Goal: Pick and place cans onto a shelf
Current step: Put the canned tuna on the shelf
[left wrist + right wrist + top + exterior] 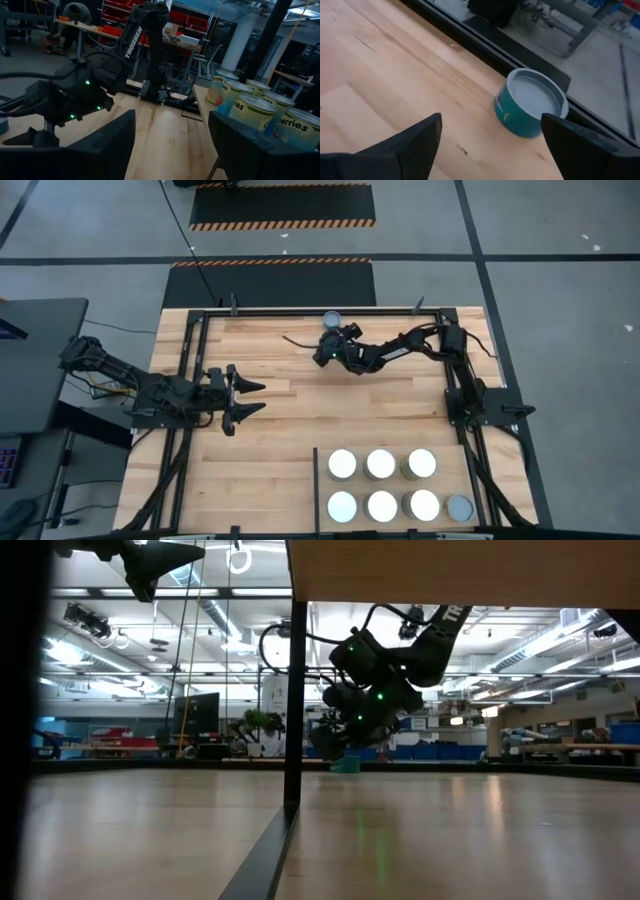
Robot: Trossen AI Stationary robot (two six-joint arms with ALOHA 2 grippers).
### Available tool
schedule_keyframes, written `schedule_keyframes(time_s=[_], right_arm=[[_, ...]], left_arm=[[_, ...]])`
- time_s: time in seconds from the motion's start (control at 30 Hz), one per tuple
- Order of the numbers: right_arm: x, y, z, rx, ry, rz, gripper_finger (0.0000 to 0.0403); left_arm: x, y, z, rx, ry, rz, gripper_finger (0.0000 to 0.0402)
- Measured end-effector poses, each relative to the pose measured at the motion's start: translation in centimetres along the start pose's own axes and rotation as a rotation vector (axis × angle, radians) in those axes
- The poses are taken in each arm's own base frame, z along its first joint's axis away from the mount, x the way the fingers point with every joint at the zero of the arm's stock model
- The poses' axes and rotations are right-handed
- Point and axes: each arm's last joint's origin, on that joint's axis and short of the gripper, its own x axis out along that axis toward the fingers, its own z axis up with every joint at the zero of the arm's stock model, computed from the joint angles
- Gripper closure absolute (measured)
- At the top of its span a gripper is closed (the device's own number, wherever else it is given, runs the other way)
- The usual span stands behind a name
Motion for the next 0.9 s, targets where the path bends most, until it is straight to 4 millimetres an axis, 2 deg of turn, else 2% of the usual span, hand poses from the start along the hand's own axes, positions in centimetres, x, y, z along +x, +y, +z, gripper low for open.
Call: schedule_keyframes(time_s=[0.27, 0.9], right_arm=[[1.9, -1.9, 0.2, 0.034, 0.032, 0.135, 0.0055], [2.2, -2.3, 0.7, -0.035, -0.017, 0.123, 0.0055]], left_arm=[[0.0, 0.0, 0.0, 0.000, 0.000, 0.000, 0.0145], [0.0, 0.0, 0.0, 0.000, 0.000, 0.000, 0.0145]])
